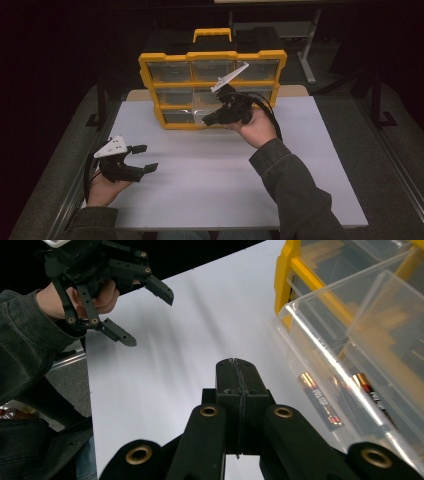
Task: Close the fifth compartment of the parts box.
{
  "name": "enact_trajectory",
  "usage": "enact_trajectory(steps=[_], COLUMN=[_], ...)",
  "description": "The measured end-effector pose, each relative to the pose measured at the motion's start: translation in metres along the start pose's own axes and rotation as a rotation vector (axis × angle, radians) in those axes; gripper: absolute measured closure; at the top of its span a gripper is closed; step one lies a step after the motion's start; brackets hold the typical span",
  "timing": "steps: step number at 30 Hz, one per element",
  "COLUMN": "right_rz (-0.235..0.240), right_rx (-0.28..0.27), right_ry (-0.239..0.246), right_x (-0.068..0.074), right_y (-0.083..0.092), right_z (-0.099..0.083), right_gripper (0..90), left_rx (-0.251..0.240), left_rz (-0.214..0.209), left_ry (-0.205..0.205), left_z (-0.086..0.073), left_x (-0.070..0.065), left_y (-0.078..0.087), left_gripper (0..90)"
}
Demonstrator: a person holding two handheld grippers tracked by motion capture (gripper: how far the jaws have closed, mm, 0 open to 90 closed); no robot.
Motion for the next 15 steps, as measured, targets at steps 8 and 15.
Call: enact_trajectory(steps=[8,15], right_rz=[-0.007,-0.017], right_rx=[0.022,0.062], right_ry=[-0.015,-0.013], right_x=[-0.002,-0.008], right_y=[-0.009,-0.020], right_z=[-0.012,-0.016], right_gripper=[89.3,89.3], left_rx=[0.000,-0.004], left_rz=[-0.002,0.001], left_ry=[-0.002,0.004], left_z=[0.000,0.000], left_x=[0.000,0.001], left_y=[0.000,-0.001], left_gripper=[20.9,20.9])
Point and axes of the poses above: each handheld gripper's, and its own axes: y roughly backward along the jaws, z roughly out of its top, x roughly to its left, the point moved 6 cm from there along -y, roughly forward along the jaws, and after that the axes turned 1 degree about z, right-handed, at the moved point
